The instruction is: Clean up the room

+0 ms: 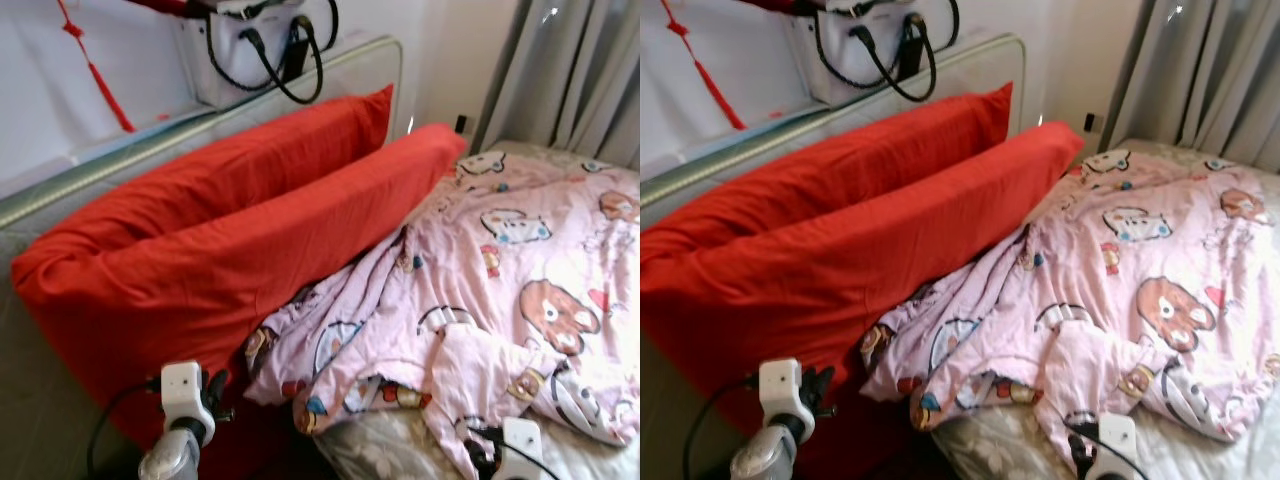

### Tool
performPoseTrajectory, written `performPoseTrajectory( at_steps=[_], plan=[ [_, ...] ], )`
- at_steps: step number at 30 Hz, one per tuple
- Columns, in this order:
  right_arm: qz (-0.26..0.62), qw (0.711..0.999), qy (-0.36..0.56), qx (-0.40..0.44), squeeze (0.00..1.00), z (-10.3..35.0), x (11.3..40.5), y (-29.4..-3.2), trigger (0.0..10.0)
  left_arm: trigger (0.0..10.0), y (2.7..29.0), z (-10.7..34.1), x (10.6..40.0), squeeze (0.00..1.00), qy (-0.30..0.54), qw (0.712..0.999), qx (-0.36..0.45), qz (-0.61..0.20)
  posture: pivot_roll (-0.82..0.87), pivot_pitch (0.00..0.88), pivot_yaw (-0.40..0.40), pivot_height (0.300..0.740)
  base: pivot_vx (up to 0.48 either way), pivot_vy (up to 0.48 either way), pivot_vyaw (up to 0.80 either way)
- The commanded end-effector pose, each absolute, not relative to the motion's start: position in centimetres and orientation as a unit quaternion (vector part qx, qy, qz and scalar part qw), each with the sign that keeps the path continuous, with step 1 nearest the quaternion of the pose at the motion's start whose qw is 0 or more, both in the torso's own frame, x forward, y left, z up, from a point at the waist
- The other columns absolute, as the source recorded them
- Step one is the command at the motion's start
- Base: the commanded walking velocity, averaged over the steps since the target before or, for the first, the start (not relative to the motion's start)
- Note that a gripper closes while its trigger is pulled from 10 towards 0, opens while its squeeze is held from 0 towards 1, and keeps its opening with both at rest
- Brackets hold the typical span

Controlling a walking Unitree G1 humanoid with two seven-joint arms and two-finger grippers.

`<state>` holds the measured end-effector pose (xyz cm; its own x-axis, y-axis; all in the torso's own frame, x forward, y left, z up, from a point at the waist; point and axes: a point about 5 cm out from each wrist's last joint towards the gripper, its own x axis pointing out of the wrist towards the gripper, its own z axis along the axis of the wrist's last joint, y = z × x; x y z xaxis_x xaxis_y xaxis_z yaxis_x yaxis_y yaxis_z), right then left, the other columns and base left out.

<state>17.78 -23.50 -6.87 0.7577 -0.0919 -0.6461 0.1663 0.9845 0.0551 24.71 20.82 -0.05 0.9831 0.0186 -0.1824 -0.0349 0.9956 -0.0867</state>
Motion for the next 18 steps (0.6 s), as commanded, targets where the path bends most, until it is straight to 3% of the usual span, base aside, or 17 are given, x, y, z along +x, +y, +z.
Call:
performPoseTrajectory(
  at_steps=[1,2,4,11,18],
  plan=[
    [-0.07,0.94,0.329,0.057,0.0,-6.7,17.9,-23.4,10.0,10.0,20.7,-0.1,24.1,0.0,0.086,0.995,-0.043,0.008,0.02,0.0,0.046,0.74,0.0,0.0,0.0],
    [-0.046,0.973,0.223,0.032,0.0,-3.9,22.5,-21.3,10.0,10.0,20.4,0.1,23.8,0.0,0.076,0.996,-0.035,0.0,0.01,0.0,0.045,0.74,0.0,0.0,0.0],
    [-0.033,0.99,0.136,0.028,0.0,-1.3,24.9,-20.4,10.0,10.0,20.3,0.3,23.4,0.0,0.065,0.997,-0.035,0.0,0.01,0.0,0.046,0.74,0.0,0.0,0.0],
    [0.008,0.997,0.072,0.018,0.0,0.2,24.8,-19.6,10.0,10.0,19.6,2.2,23.7,0.0,0.026,0.999,-0.031,-0.015,0.0,0.0,0.045,0.74,0.0,0.0,0.0],
    [-0.027,0.997,0.072,0.004,0.0,0.3,24.3,-20.5,10.0,10.0,19.8,3.0,23.8,0.0,0.014,0.999,-0.027,-0.016,0.0,0.0,0.042,0.74,0.0,0.0,0.0]
  ],
)
